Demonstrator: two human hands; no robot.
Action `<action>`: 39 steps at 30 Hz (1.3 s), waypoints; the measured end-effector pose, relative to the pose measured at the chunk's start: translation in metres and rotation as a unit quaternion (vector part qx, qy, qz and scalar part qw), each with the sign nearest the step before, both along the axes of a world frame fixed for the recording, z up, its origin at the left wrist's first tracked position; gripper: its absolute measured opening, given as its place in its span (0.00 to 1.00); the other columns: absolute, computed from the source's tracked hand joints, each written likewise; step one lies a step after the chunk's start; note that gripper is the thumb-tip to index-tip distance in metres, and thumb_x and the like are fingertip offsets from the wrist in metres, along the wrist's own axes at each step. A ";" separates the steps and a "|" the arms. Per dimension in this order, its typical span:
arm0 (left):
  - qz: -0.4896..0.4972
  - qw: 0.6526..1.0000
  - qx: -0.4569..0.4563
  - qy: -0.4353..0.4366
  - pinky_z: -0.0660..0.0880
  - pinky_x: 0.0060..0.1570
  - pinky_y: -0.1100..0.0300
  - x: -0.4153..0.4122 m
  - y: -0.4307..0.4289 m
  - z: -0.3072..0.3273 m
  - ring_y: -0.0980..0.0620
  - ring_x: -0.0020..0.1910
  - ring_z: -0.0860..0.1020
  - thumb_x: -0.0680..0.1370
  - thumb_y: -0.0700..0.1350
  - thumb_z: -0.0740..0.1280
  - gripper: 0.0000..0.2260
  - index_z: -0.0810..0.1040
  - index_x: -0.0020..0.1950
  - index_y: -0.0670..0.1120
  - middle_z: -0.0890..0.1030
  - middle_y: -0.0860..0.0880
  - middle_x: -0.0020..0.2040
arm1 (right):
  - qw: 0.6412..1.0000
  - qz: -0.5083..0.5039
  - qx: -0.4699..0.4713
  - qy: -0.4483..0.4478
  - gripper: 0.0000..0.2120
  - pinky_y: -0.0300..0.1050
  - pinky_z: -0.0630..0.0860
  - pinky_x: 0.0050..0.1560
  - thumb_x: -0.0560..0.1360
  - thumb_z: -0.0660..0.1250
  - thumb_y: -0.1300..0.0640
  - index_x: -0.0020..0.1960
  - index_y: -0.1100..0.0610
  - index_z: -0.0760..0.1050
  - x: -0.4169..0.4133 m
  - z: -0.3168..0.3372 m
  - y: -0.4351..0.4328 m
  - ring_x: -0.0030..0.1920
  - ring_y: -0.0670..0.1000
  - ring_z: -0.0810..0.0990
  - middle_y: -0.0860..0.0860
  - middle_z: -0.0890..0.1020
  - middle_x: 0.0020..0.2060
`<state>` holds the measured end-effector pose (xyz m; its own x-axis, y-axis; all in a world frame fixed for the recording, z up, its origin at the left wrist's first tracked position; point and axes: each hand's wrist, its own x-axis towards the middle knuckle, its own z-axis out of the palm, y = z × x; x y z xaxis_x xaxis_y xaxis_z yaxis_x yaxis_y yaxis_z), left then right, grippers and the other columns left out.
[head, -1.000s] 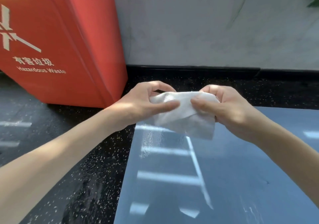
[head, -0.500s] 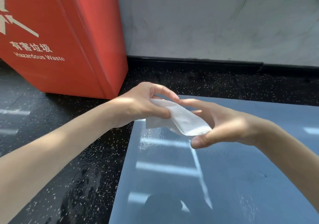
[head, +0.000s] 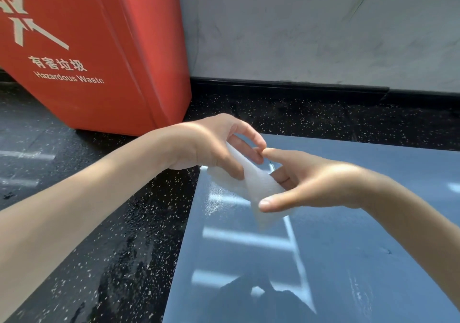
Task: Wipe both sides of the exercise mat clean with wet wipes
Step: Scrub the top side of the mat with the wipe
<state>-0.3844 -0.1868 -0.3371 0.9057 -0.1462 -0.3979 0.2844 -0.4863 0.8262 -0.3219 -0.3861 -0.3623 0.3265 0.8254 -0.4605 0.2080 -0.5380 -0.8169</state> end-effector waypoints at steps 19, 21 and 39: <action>0.302 0.931 -0.206 0.028 0.81 0.47 0.61 -0.014 -0.018 -0.048 0.53 0.44 0.85 0.72 0.49 0.75 0.18 0.80 0.58 0.42 0.86 0.46 0.50 | 0.922 -0.196 0.213 0.259 0.19 0.49 0.79 0.54 0.78 0.54 0.71 0.66 0.62 0.72 0.006 -0.020 0.008 0.59 0.57 0.80 0.60 0.80 0.60; 0.303 0.939 -0.163 -0.016 0.81 0.43 0.64 -0.014 -0.017 -0.053 0.55 0.40 0.84 0.75 0.45 0.74 0.12 0.81 0.55 0.41 0.86 0.46 0.46 | 0.921 -0.213 0.208 0.252 0.16 0.50 0.79 0.57 0.79 0.58 0.67 0.66 0.61 0.72 0.004 -0.025 0.011 0.59 0.57 0.80 0.59 0.80 0.59; 0.202 0.966 -0.090 -0.136 0.75 0.62 0.44 -0.007 0.016 -0.109 0.41 0.52 0.82 0.78 0.30 0.62 0.16 0.86 0.47 0.47 0.83 0.47 0.53 | 0.927 -0.270 0.194 0.173 0.04 0.45 0.77 0.36 0.75 0.67 0.59 0.46 0.57 0.71 0.033 -0.081 0.053 0.39 0.54 0.80 0.55 0.81 0.40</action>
<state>-0.3910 -0.1706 -0.4463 0.9708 0.1962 -0.1376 0.1809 -0.2229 0.9579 -0.2890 -0.3334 -0.4434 0.6279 0.7106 -0.3174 -0.3170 -0.1390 -0.9382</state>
